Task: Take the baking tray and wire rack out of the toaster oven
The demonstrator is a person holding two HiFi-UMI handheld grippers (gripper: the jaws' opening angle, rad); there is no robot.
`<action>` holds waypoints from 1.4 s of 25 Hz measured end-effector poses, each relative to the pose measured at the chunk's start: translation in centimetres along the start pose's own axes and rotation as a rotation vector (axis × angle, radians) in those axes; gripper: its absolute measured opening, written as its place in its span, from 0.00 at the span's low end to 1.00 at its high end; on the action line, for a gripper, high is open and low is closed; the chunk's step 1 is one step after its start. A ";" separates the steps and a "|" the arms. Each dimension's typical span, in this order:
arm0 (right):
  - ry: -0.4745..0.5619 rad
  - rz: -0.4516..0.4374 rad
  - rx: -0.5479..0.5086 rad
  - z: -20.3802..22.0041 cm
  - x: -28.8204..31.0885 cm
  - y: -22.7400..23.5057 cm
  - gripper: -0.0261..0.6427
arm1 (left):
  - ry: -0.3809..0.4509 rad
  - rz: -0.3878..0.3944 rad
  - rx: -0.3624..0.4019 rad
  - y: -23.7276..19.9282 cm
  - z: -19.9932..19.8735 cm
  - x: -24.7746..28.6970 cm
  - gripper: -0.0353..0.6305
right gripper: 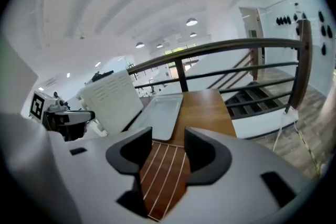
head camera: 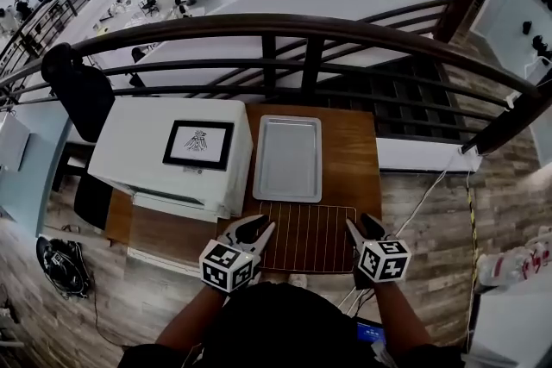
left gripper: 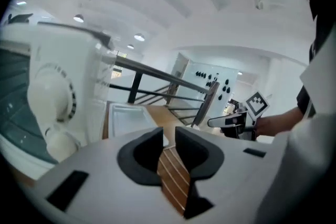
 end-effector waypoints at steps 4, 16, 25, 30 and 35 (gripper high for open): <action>0.166 -0.035 -0.081 -4.5 -2.7 -1.1 0.30 | 0.171 0.014 0.097 1.1 -6.4 -1.3 0.13; 0.584 -0.034 -0.127 -9.3 -7.9 -2.7 0.03 | 0.454 -0.058 0.088 -0.9 -12.3 -6.4 0.10; 0.597 -0.081 -0.094 -9.9 -7.8 -3.2 0.03 | 0.460 -0.084 0.050 -2.1 -12.3 -7.2 0.09; 0.590 -0.076 -0.177 -10.1 -7.9 -4.2 0.03 | 0.442 -0.101 0.089 -1.9 -12.2 -7.4 0.09; 0.580 -0.088 -0.157 -9.6 -7.6 -4.1 0.03 | 0.428 -0.116 0.082 -2.5 -11.7 -7.4 0.09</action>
Point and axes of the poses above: the fingertips, and each gripper's own axes: x forward along the fingers, y to its right, z out of its underside, the point moved 5 cm from there along -x, backward along the fingers, and after that the axes turned 2 degrees about z, right-handed, at the moved point
